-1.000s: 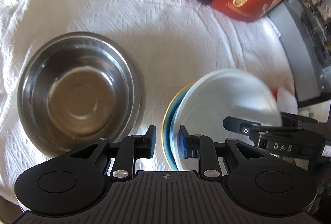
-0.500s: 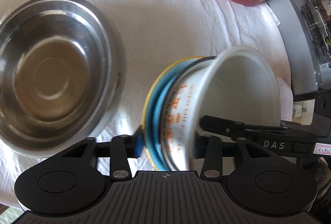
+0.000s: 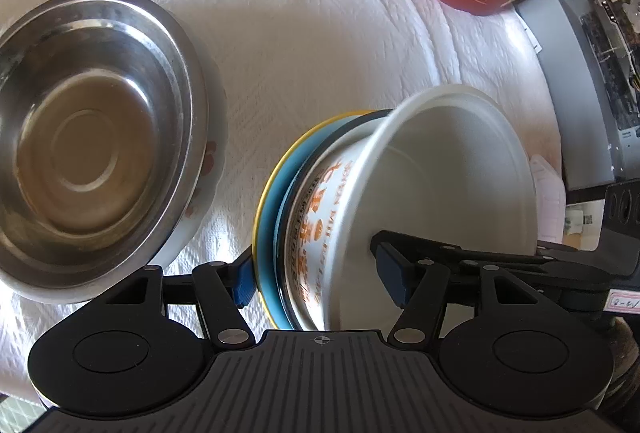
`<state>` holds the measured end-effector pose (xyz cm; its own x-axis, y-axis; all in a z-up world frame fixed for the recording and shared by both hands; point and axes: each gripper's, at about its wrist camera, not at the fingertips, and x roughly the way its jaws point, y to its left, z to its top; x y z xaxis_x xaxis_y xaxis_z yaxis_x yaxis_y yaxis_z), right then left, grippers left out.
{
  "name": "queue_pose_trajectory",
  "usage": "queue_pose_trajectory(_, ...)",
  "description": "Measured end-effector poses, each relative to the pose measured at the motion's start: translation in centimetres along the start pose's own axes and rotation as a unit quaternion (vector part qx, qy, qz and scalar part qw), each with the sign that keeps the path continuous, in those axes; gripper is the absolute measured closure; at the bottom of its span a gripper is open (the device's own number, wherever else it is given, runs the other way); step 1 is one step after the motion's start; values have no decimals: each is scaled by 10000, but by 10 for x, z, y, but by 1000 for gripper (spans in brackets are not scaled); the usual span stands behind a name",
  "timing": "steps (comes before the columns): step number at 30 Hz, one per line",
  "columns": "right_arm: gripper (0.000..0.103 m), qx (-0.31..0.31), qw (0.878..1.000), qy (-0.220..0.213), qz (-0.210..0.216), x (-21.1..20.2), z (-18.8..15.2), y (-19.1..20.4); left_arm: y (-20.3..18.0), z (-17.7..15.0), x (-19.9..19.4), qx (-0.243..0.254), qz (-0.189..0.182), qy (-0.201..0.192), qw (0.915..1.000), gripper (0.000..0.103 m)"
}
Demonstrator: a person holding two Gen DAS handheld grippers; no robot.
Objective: Organize plates and bowls
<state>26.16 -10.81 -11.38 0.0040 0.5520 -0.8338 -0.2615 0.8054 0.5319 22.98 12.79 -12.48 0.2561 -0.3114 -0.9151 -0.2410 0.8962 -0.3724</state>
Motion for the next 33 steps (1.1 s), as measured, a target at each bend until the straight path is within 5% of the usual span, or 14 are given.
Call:
queue_pose_trajectory(3,48,-6,9998,88,153,0,1,2,0,2,0,5,-6,46,10000,37)
queue_pose_trajectory(23,48,182,9989,432,-56,-8,9,8,-4,17,-6,-155,-232,467,9985,37)
queue_pose_trajectory(33,47,-316,9993,-151,-151,-61,38,72,7,38,-98,208,-313,-443,9983,37)
